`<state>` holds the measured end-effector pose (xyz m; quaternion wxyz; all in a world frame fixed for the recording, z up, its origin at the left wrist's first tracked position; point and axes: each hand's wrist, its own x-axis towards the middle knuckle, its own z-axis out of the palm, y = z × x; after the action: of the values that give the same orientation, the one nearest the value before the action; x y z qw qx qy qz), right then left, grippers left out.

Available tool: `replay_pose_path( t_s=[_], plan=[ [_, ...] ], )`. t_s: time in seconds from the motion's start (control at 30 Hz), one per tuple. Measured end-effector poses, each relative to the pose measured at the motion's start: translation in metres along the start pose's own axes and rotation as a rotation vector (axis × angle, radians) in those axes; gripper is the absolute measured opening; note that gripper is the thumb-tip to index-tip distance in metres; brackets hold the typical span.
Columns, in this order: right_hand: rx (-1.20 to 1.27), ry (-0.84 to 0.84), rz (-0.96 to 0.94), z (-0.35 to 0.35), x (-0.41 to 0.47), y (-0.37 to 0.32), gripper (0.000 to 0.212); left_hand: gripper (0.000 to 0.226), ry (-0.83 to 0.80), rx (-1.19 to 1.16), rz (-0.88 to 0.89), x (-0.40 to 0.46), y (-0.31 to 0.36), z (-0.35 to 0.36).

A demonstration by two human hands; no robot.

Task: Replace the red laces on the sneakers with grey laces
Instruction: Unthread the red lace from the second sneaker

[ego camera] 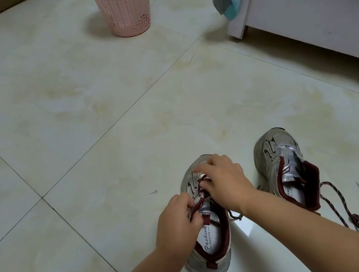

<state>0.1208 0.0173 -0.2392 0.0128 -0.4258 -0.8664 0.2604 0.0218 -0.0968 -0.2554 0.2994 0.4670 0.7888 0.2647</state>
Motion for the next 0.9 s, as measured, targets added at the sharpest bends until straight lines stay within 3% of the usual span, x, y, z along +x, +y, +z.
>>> replay_pose_path(
  t_s=[0.07, 0.17, 0.37, 0.43, 0.53, 0.6, 0.77, 0.83, 0.9],
  plan=[
    [-0.111, -0.066, -0.121, 0.003, 0.000, -0.003, 0.027, 0.031, -0.001, 0.007, 0.012, 0.000, 0.000, -0.001],
    [-0.161, -0.090, -0.156, 0.005, -0.002, -0.009, 0.020, 0.031, -0.020, 0.023, 0.026, -0.002, 0.000, -0.001],
    [-0.039, 0.073, 0.079, -0.022, 0.010, 0.005, 0.015, 0.018, -0.008, 0.014, 0.028, -0.007, -0.004, 0.000],
    [0.001, -0.043, 0.007, -0.023, 0.008, 0.004, 0.015, 0.025, -0.013, 0.015, 0.035, -0.007, -0.003, 0.000],
    [-0.133, -0.185, -0.140, -0.006, -0.001, -0.006, 0.015, 0.035, -0.013, 0.030, 0.041, -0.008, -0.002, 0.001],
    [-0.159, -0.109, -0.137, -0.001, -0.002, -0.006, 0.011, 0.036, -0.007, 0.022, 0.030, -0.008, -0.003, 0.001],
    [0.173, 0.238, 0.283, -0.026, 0.010, 0.009, 0.012, 0.033, 0.008, 0.001, 0.020, -0.009, -0.007, 0.001],
    [0.001, 0.205, 0.267, -0.030, 0.008, 0.013, 0.013, 0.032, 0.005, 0.000, 0.023, -0.008, -0.006, 0.002],
    [-0.173, 0.128, 0.079, -0.023, 0.001, 0.011, 0.030, 0.033, 0.007, -0.002, 0.030, -0.008, -0.006, 0.003]
  ],
)
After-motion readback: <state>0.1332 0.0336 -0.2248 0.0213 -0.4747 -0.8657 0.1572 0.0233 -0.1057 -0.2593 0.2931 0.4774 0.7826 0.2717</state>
